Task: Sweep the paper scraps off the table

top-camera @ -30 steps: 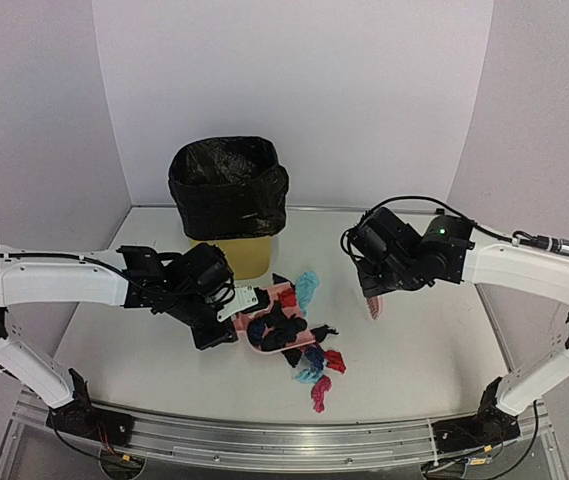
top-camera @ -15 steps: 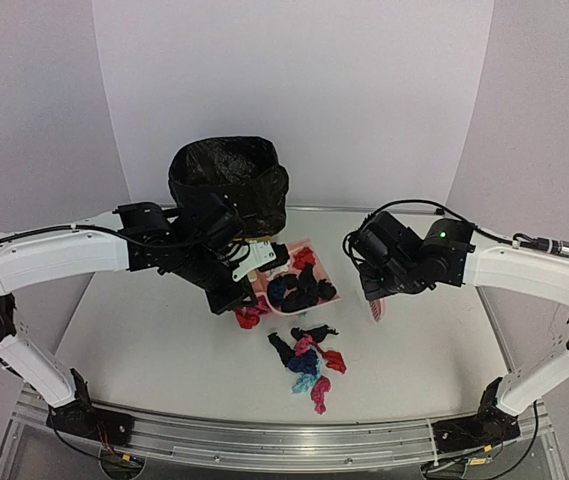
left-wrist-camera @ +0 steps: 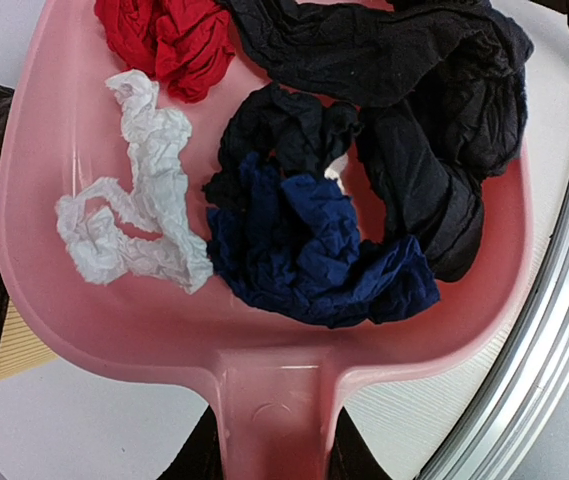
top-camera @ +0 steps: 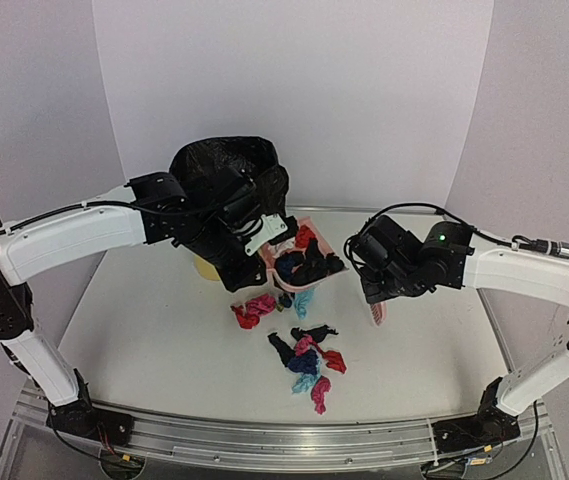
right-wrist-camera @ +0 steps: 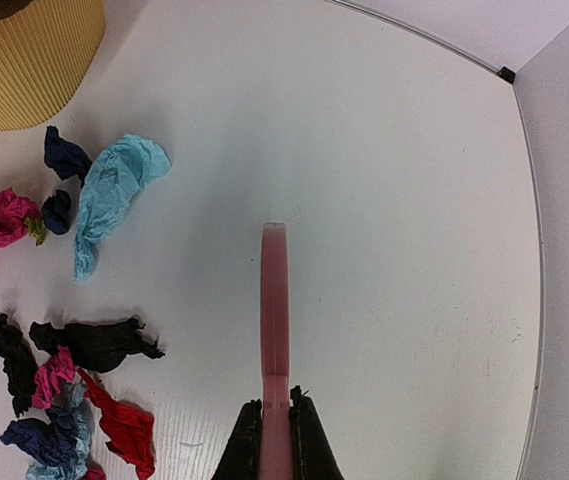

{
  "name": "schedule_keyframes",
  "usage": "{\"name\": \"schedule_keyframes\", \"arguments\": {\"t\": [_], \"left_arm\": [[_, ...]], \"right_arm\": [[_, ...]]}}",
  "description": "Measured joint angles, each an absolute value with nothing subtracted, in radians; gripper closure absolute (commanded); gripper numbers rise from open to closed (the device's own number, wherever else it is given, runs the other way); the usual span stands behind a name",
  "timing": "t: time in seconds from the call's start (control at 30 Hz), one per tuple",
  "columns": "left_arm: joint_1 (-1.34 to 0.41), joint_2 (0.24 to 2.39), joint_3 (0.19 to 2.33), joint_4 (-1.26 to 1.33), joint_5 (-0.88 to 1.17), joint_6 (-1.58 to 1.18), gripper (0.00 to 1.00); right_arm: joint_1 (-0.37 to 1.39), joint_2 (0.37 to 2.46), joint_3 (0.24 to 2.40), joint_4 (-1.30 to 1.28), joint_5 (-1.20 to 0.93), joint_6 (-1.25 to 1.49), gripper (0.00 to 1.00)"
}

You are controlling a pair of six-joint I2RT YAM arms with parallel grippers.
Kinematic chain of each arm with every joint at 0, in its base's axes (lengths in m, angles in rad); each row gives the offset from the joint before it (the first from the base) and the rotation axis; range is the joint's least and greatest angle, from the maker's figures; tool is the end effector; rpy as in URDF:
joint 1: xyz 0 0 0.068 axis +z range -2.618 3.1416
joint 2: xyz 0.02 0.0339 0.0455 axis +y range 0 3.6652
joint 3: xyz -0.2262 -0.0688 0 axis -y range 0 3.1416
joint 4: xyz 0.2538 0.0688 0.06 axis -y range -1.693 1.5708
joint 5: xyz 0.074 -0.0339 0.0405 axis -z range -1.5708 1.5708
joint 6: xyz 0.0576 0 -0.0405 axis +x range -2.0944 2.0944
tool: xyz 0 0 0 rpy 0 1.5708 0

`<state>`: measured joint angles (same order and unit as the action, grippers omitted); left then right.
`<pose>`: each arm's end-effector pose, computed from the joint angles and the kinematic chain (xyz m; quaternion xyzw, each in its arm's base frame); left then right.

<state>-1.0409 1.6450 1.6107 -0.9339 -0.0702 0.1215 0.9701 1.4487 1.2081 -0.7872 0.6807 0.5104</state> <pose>0.1890 -0.3146 0.2820 0.5153 0.8034 -0.1016 0.2807 0.2077 0.2390 0.2341 -0.1197 0.9046 -0.0669 0.4035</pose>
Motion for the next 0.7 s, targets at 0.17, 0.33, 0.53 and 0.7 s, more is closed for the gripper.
{"name": "schedule_keyframes", "arguments": {"t": [0.17, 0.33, 0.53, 0.7], "left_arm": [[-1.039, 1.659, 1.681, -0.966, -0.1, 0.094, 1.0], [-1.018, 1.682, 1.782, -1.004, -0.112, 0.084, 1.0], [-0.947, 1.731, 1.868, -1.039, -0.105, 0.087, 1.0], [-0.912, 1.751, 1.92, -1.063, -0.098, 0.095, 1.0]], "right_arm": [[0.97, 1.446, 1.202, -0.787, 0.68, 0.51, 1.0], [0.97, 1.435, 1.195, -0.787, 0.676, 0.51, 1.0], [0.97, 1.427, 1.192, -0.787, 0.657, 0.51, 1.0], [0.97, 1.427, 1.186, -0.787, 0.646, 0.51, 1.0]]}}
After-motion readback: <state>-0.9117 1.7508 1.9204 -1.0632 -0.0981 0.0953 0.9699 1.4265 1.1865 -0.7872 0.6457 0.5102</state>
